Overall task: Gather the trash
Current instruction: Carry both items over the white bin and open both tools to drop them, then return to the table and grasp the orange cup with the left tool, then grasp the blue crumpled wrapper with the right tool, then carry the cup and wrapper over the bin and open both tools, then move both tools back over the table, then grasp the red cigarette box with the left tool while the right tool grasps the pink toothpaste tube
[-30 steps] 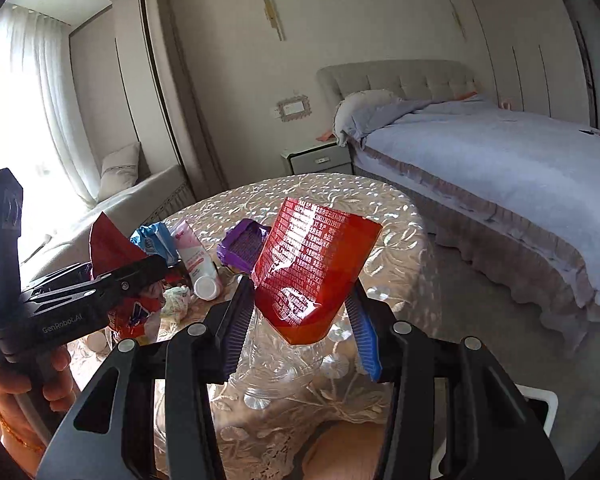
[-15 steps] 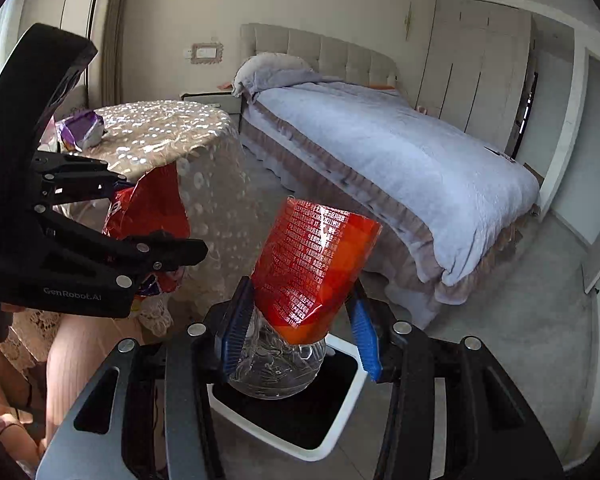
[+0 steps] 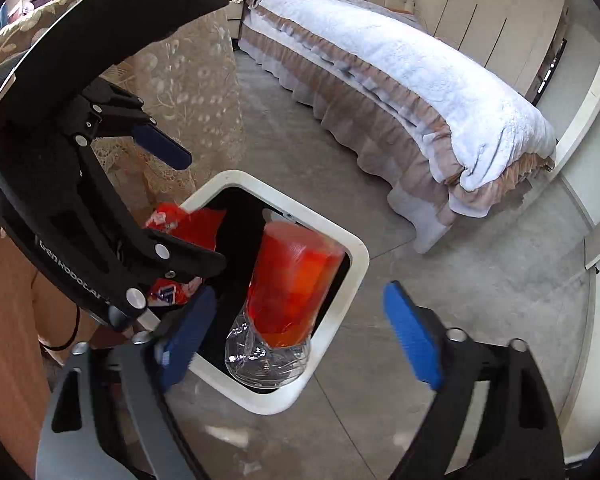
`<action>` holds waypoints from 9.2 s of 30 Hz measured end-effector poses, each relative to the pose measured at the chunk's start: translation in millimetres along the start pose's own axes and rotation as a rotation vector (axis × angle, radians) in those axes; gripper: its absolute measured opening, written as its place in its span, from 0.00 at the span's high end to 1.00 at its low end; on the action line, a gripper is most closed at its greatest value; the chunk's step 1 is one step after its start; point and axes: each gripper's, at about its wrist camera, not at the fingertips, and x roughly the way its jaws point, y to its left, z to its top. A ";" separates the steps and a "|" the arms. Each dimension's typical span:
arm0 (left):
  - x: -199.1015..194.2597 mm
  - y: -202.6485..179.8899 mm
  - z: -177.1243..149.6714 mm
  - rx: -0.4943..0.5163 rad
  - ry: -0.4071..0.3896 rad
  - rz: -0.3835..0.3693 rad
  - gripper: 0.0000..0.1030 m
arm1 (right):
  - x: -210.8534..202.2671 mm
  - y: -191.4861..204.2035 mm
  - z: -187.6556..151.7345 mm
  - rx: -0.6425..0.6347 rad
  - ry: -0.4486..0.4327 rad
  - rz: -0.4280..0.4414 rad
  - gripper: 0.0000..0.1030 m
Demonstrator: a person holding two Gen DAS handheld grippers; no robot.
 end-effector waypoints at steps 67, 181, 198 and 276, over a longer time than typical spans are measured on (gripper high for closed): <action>-392.0 144.2 -354.9 -1.211 -0.544 0.893 0.05 | -183.8 266.7 232.3 -0.137 -0.539 0.505 0.04; 11.9 -24.5 -30.0 0.338 0.052 0.114 0.05 | 21.8 2.6 0.2 -0.202 0.196 0.048 0.04; -38.9 -33.6 -27.5 0.354 -0.063 0.185 0.05 | -20.5 6.8 15.5 -0.235 0.091 0.000 0.04; -316.0 291.8 -292.6 -0.628 -0.261 0.584 0.39 | -63.2 361.3 337.4 -0.282 -0.064 0.626 0.68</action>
